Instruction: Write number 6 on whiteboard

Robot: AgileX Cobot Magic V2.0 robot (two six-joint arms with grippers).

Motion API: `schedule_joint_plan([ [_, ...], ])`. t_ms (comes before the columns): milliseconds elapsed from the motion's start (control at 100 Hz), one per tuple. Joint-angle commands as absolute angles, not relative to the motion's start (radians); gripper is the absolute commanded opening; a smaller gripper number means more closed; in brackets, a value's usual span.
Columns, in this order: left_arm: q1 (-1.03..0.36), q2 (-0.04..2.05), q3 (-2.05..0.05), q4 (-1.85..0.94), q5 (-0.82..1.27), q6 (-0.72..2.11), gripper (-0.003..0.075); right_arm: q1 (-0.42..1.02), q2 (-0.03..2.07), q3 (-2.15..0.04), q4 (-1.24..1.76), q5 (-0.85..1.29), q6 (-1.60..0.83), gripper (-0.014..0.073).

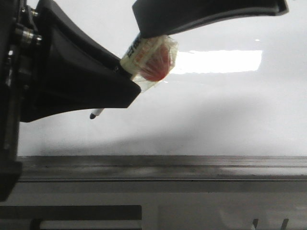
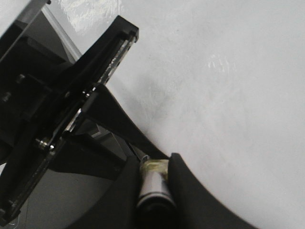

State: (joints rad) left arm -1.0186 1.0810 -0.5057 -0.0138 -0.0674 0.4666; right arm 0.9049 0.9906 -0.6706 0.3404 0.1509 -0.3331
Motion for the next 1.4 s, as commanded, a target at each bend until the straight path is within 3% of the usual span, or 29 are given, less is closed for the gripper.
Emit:
schedule_joint_plan([
  [0, -1.028, 1.071, -0.539, -0.023, -0.146, 0.458, -0.0019, 0.905, 0.983, -0.708, 0.347, 0.079, -0.344, -0.0069],
  [80, -1.028, 1.071, -0.539, -0.023, -0.148, 0.458, 0.0029, 0.905, 0.983, -0.708, 0.347, 0.083, -0.344, -0.0069],
  [230, -1.028, 1.069, -0.539, -0.021, -0.165, 0.458, 0.0309, 0.903, 0.983, -0.708, 0.385, 0.085, -0.344, -0.0069],
  [330, -1.024, 1.062, -0.539, -0.021, -0.165, 0.458, 0.0398, 0.903, 0.983, -0.708, 0.397, 0.085, -0.344, -0.0069],
  [720, -1.013, 0.779, -0.539, -0.076, 0.015, 0.449, 0.0381, 0.813, 0.981, -0.728, 0.492, 0.113, -0.344, -0.0069],
  [1120, -0.675, 0.648, -0.526, -0.228, 0.015, 0.447, 0.0368, 0.713, 1.078, -0.918, 0.454, 0.186, -0.344, -0.0069],
  [1390, -0.639, 0.648, -0.526, -0.238, 0.006, 0.447, 0.0368, 0.64, 1.158, -1.037, 0.414, 0.195, -0.344, -0.0069],
])
